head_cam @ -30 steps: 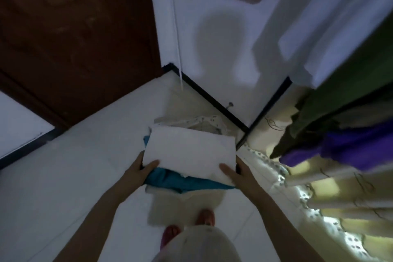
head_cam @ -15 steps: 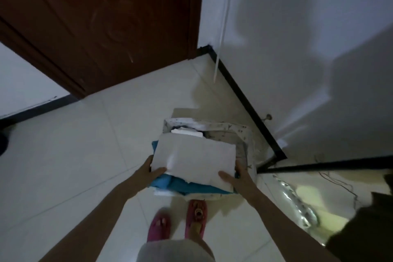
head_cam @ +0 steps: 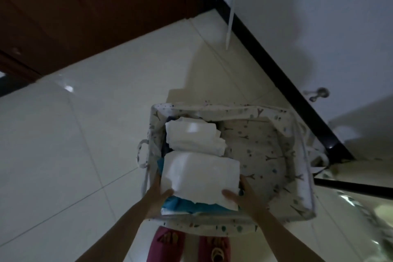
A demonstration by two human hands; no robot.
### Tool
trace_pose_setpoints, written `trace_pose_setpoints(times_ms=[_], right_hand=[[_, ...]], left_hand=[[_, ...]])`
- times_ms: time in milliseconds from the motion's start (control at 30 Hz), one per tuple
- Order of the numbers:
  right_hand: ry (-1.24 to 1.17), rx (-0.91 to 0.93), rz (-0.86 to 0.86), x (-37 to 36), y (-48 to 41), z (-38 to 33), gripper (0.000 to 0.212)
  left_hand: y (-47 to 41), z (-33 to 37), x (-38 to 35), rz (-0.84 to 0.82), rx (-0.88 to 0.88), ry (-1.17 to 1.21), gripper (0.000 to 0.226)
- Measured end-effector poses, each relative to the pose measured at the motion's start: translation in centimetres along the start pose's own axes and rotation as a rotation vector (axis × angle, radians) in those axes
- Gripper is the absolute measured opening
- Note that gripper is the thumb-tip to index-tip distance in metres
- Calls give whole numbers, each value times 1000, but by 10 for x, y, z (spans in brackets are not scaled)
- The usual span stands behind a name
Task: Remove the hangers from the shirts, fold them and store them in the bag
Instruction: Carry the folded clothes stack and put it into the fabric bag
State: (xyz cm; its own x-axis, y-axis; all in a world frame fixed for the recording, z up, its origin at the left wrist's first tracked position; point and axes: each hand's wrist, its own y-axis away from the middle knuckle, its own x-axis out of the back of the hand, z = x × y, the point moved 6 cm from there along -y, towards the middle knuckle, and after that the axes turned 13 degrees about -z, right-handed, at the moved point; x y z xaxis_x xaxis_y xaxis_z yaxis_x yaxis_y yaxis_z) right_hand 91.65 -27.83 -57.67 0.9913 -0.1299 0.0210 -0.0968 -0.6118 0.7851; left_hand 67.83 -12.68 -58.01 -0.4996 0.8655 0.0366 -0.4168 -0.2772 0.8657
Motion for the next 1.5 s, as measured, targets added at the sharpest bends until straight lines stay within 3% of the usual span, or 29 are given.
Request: trace_pose_setpoints(times_ms=[100,267,333,467,567,667,900,1067,1300,1500], right_hand=[[-11,-41,-2,-11,-55,51,74],[-17,-87,-113,-31,-104,102,85],[14,-79,-108,-31,-99,99,77],[43,-100,38,-14,-55,69,38],[-56,-180,74,-5,7,28,22],[-156,-261,87,-4,87,-26,8],[-379,-216,222,-4,284,-121,16],[-489,-97,358,-17,413,-156,13],[-706,73,591,-72,575,-127,13],[-835,135,933,-124,715,-25,13]], left_hand=[[-55,-38,-4,77,37,-94,74],[-98,-85,-11,20,237,-212,76],[-92,-82,-7,23,250,-250,76],[-38,-48,0,54,179,-157,59],[30,-8,4,59,102,-36,33],[107,43,0,20,60,-19,25],[272,153,-14,-37,-26,52,25],[370,211,-41,-108,-90,-75,14],[460,222,-104,-314,-244,-391,19],[520,213,-202,-570,-302,-700,15]])
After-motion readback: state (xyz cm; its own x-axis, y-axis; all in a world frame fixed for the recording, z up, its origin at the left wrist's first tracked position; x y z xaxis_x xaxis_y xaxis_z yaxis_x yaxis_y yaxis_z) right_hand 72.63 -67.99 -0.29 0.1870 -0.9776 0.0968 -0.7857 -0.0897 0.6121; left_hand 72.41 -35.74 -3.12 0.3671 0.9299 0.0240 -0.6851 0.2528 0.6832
